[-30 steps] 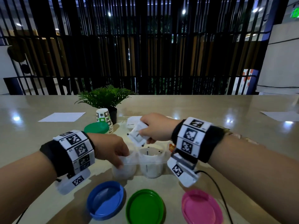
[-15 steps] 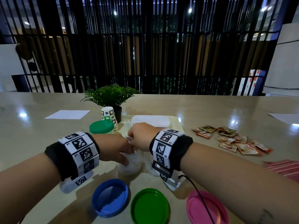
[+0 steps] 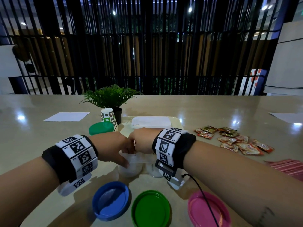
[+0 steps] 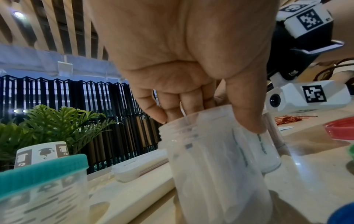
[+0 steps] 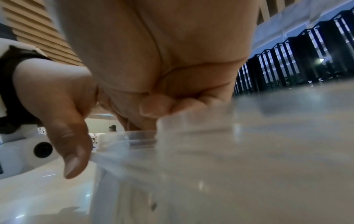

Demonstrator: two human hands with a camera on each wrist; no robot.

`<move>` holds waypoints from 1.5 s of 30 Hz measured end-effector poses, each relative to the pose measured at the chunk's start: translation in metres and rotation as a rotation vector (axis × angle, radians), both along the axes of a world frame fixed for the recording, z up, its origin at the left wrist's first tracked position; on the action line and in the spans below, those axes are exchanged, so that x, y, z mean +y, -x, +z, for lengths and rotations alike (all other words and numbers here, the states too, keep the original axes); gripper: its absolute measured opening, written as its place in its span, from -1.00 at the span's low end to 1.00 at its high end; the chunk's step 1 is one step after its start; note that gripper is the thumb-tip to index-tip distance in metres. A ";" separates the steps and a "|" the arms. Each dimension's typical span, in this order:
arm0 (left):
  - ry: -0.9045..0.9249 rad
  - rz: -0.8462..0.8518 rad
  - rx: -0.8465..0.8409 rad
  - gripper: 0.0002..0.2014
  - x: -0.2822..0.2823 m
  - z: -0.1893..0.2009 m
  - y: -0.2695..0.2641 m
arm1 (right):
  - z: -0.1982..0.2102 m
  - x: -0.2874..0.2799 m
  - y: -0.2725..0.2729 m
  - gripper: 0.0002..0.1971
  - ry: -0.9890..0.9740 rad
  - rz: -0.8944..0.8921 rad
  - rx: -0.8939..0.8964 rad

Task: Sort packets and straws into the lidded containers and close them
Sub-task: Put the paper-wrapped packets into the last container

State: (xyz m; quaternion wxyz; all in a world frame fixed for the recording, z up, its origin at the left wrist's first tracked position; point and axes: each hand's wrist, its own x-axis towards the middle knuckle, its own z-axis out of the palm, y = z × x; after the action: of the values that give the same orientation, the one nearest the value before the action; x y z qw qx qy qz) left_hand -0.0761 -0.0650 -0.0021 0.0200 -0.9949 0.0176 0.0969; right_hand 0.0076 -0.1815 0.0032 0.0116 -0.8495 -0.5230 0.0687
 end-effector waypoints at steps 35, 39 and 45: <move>-0.106 0.088 0.161 -0.36 0.008 -0.004 -0.020 | -0.002 -0.007 0.003 -0.74 -0.017 -0.004 0.022; 0.018 0.121 0.122 -0.20 0.010 -0.004 -0.018 | 0.001 -0.011 -0.002 -0.81 -0.124 0.003 0.121; -0.033 0.146 0.201 -0.34 0.002 -0.003 -0.021 | 0.021 -0.026 -0.009 -0.83 -0.228 -0.019 0.258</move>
State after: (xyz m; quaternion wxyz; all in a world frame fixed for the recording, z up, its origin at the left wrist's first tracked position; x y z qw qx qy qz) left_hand -0.0547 -0.0629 -0.0055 0.0275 -0.9784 -0.0545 0.1975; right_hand 0.0161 -0.2080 0.0245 0.1754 -0.8317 -0.5135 0.1174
